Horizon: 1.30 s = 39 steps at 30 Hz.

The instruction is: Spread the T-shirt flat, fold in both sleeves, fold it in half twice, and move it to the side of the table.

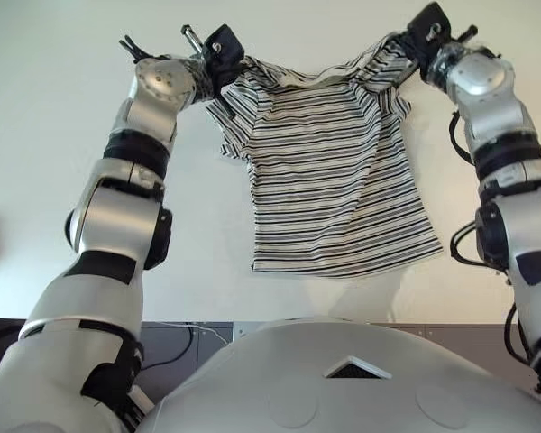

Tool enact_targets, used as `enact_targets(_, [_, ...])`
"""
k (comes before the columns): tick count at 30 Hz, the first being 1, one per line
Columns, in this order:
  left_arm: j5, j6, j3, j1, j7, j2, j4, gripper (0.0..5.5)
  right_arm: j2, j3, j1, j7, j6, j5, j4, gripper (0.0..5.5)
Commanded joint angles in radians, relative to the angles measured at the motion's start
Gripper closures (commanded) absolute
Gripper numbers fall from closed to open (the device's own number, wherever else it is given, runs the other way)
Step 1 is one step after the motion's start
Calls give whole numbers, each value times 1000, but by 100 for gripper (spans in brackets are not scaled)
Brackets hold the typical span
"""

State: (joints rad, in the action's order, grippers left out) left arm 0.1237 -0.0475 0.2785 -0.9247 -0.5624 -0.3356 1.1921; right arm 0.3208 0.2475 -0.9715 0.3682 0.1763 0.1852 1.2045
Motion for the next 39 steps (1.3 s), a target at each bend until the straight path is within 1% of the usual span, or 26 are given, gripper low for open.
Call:
enact_targets(1, [-46, 112, -111, -91, 80, 73, 134, 540, -45, 9, -87, -49, -19, 63, 122, 536])
enact_targets(5, [-25, 167, -159, -99, 191, 93, 170, 540, -35, 43, -91, -116, -71, 154, 162, 536])
enact_targets(7, [-10, 174, -171, -89, 233, 82, 173, 540, -27, 59, -86, -149, -77, 192, 165, 507])
enact_targets(10, [21, 145, -171, -78, 254, 67, 172, 540, -17, 58, -75, -180, -77, 221, 166, 449])
enact_targets(16, [162, 25, -77, -87, 216, 42, 164, 540, 5, 2, -45, -143, 6, 191, 148, 449])
enact_targets(22, [236, -43, -43, -98, 233, 11, 165, 540, 31, -28, 15, -25, 132, 161, 113, 449])
enact_targets(27, [233, -41, -67, -77, 256, -2, 167, 462, 48, -39, 83, 54, 214, 140, 69, 444])
enact_targets(29, [240, -53, -65, -63, 278, -19, 165, 462, 45, -22, 117, 64, 231, 153, 63, 444])
enact_targets(33, [275, -150, -50, -52, 407, -74, 138, 462, 48, 2, 184, 69, 218, 175, 88, 444])
enact_targets(35, [280, -232, -44, -27, 428, -93, 100, 462, 58, 13, 215, 75, 213, 186, 96, 444])
enact_targets(37, [280, -342, -26, 42, 376, -106, 24, 462, 76, 14, 234, 90, 211, 185, 98, 444])
enact_targets(39, [269, -436, 17, 195, 264, -130, -156, 462, 111, 3, 262, 128, 208, 168, 92, 444])
